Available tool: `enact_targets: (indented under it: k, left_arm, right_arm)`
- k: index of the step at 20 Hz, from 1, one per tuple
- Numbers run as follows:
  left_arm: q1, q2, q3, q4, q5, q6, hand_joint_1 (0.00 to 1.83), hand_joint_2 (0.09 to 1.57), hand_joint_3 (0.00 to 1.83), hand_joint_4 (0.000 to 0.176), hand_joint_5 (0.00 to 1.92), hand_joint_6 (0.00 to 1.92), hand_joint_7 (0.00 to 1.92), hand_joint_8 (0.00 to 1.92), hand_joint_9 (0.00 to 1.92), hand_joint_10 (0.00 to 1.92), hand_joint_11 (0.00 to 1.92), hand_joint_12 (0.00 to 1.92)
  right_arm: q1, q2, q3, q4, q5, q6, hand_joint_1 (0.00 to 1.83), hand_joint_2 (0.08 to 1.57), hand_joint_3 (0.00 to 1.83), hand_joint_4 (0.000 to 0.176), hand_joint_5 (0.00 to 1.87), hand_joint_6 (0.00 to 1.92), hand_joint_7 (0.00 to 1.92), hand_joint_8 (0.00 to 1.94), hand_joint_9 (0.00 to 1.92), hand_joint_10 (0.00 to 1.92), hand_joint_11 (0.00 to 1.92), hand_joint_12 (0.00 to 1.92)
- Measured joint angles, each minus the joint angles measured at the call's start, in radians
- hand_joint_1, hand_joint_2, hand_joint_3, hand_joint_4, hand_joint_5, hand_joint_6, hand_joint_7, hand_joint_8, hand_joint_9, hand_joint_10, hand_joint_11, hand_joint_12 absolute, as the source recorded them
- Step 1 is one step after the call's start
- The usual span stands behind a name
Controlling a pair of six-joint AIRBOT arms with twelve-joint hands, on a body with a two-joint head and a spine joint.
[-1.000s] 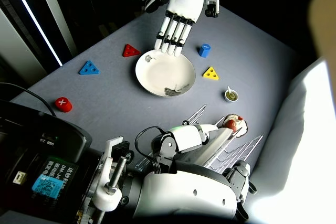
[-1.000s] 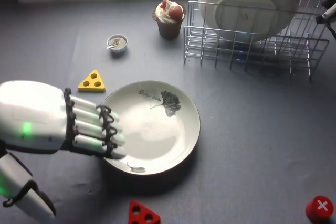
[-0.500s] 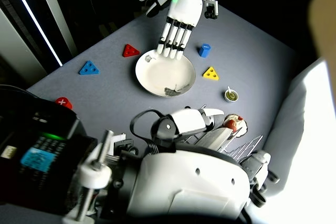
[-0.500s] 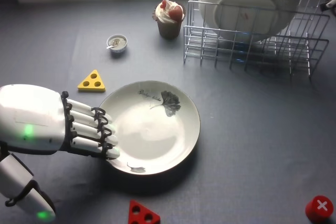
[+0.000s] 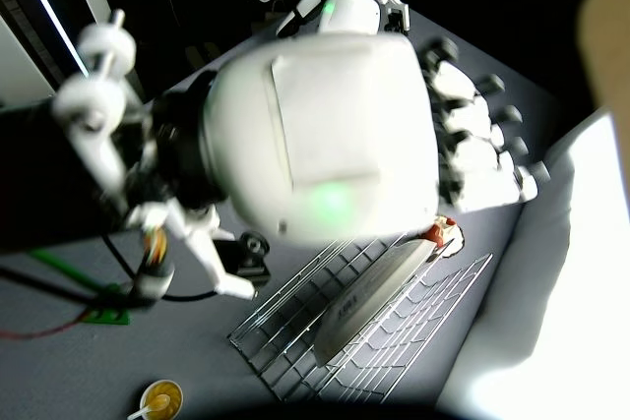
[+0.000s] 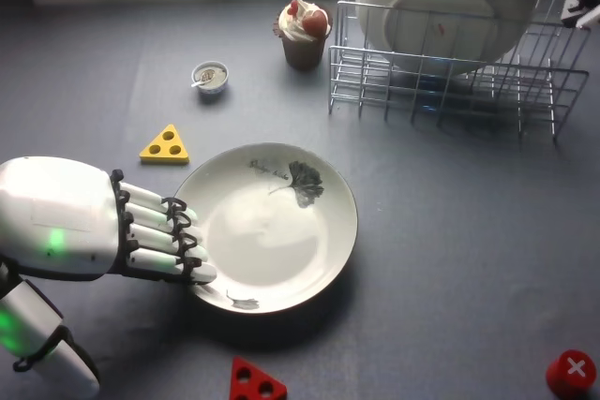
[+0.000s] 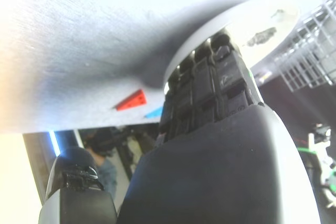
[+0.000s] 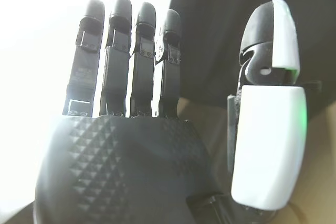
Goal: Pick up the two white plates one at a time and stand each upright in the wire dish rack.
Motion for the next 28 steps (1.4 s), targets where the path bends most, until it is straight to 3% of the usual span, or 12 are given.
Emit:
enact_targets:
  k: [4,7,10,11,12,13,15,19,24,28]
  left_arm:
    - [0.013,0.000,-0.004,0.037,0.016,0.001,0.02,0.96,0.00,0.000,0.14,0.01,0.16,0.01,0.15,0.01,0.18,0.02]
    - [0.031,0.000,-0.004,0.057,0.023,0.002,0.03,0.96,0.00,0.000,0.13,0.00,0.15,0.00,0.15,0.00,0.17,0.01]
    - [0.049,0.000,-0.004,0.061,0.027,0.003,0.03,0.97,0.00,0.000,0.13,0.00,0.15,0.00,0.14,0.00,0.16,0.01]
    - [0.053,0.000,-0.004,0.068,0.029,0.003,0.03,0.97,0.00,0.000,0.14,0.00,0.15,0.00,0.14,0.00,0.16,0.01]
    - [0.060,0.000,-0.004,0.070,0.025,0.004,0.03,0.97,0.00,0.000,0.14,0.00,0.15,0.00,0.14,0.00,0.16,0.01]
    - [0.063,0.001,-0.004,0.066,0.024,0.003,0.03,0.97,0.00,0.000,0.13,0.00,0.14,0.00,0.13,0.00,0.16,0.01]
    - [0.074,0.001,-0.004,0.061,0.022,0.004,0.03,0.96,0.00,0.000,0.15,0.01,0.16,0.01,0.15,0.01,0.19,0.02]
    - [0.077,0.001,-0.004,0.055,0.021,0.004,0.01,0.96,0.00,0.000,0.14,0.00,0.17,0.00,0.15,0.00,0.16,0.01]
    - [0.078,0.001,-0.004,0.053,0.021,0.004,0.03,0.96,0.00,0.000,0.13,0.00,0.16,0.00,0.15,0.00,0.17,0.01]
    - [0.078,0.001,-0.004,0.053,0.021,0.004,0.01,0.97,0.00,0.000,0.13,0.00,0.15,0.00,0.14,0.00,0.16,0.00]
  right_arm:
    - [-0.040,0.023,-0.036,-0.037,0.014,-0.055,0.73,0.92,0.00,0.000,0.38,0.00,0.38,0.00,0.36,0.00,0.28,0.07]
    - [-0.093,0.023,-0.071,-0.096,0.017,-0.119,0.68,0.93,0.00,0.000,0.15,0.00,0.16,0.00,0.17,0.00,0.16,0.01]
    - [-0.114,0.022,-0.100,-0.110,0.049,-0.197,0.68,0.92,0.00,0.000,0.13,0.00,0.14,0.00,0.16,0.00,0.16,0.01]
    - [-0.126,0.022,-0.108,-0.119,0.060,-0.237,0.84,0.91,0.00,0.000,0.13,0.00,0.12,0.00,0.14,0.00,0.18,0.02]
    - [-0.142,0.023,-0.120,-0.124,0.061,-0.294,0.84,0.91,0.00,0.000,0.13,0.00,0.12,0.00,0.14,0.00,0.18,0.02]
    - [-0.160,0.022,-0.135,-0.142,0.053,-0.352,1.07,0.92,0.00,0.000,0.14,0.00,0.11,0.00,0.12,0.00,0.16,0.01]
    - [-0.193,0.022,-0.172,-0.175,0.045,-0.468,1.17,0.94,0.00,0.000,0.20,0.02,0.12,0.01,0.13,0.00,0.17,0.02]
    - [-0.235,0.020,-0.202,-0.142,0.056,-0.589,1.25,0.94,0.00,0.000,0.22,0.01,0.16,0.01,0.17,0.01,0.24,0.05]
    - [-0.267,0.008,-0.216,-0.099,0.050,-0.618,1.24,0.97,0.01,0.000,0.16,0.00,0.12,0.00,0.14,0.01,0.21,0.04]
    - [-0.287,-0.034,-0.248,-0.039,0.039,-0.718,1.22,0.97,0.00,0.000,0.13,0.00,0.12,0.00,0.14,0.00,0.19,0.03]
